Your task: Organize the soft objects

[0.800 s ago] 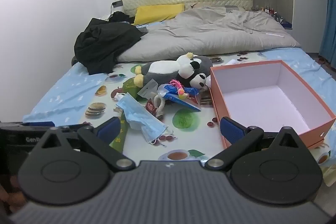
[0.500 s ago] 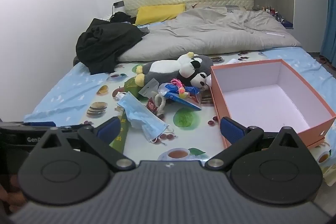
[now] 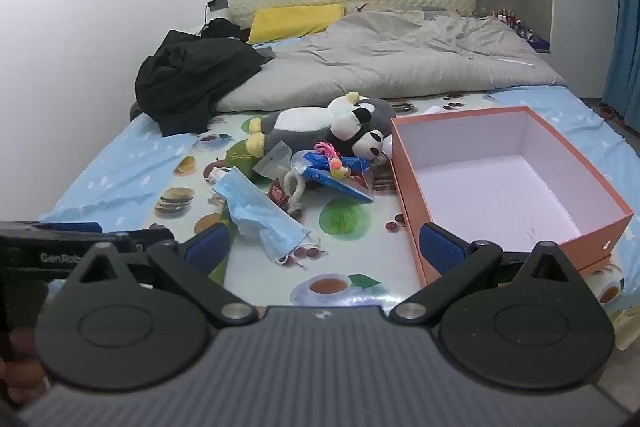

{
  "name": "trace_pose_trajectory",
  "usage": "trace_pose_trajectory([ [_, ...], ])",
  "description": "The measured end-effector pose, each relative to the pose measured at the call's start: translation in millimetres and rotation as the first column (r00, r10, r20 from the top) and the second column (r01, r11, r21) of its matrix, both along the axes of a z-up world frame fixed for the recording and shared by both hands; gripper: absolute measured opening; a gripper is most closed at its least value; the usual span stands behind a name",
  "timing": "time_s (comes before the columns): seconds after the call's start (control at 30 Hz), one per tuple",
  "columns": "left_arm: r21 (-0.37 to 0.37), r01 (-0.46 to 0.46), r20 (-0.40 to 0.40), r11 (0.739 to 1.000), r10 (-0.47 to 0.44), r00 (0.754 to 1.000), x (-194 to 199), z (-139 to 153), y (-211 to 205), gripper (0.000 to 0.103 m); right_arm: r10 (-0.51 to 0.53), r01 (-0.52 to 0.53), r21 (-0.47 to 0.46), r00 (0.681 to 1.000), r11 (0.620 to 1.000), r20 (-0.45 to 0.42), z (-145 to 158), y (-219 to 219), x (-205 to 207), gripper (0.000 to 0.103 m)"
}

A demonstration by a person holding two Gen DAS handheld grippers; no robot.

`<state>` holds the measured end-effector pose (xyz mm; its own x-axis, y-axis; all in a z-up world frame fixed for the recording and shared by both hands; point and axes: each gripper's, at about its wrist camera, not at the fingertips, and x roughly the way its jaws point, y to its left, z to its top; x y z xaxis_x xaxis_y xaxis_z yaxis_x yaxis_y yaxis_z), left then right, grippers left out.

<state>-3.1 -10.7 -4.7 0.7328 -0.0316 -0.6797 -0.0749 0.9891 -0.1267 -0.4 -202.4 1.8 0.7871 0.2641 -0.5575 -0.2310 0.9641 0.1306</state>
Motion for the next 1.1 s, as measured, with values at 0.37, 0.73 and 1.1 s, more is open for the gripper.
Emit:
trace_pose_trajectory([
  [0.37,-0.016,0.008,0.012,1.0,-0.008,1.0,-1.3,3.3,1.0,0.103,0.003,-0.003,0.011,1.0,1.0,0.011,6.1,1.4,-2.3,0.103],
  [0.73,-0.026,0.013,0.004,1.0,-0.013,1.0,-2.7,1.9,-2.3,0.103,0.003,-0.003,0.01,1.0,1.0,-0.008,5.0,-0.8,-3.7,0.103],
  [1.1,-0.039,0.031,0.005,0.999,-0.03,1.0,-4.4,-1.1,-6.7,0.103,-0.004,0.004,0.016,1.0,1.0,0.001,6.2,-4.9,-6.3,0.103],
])
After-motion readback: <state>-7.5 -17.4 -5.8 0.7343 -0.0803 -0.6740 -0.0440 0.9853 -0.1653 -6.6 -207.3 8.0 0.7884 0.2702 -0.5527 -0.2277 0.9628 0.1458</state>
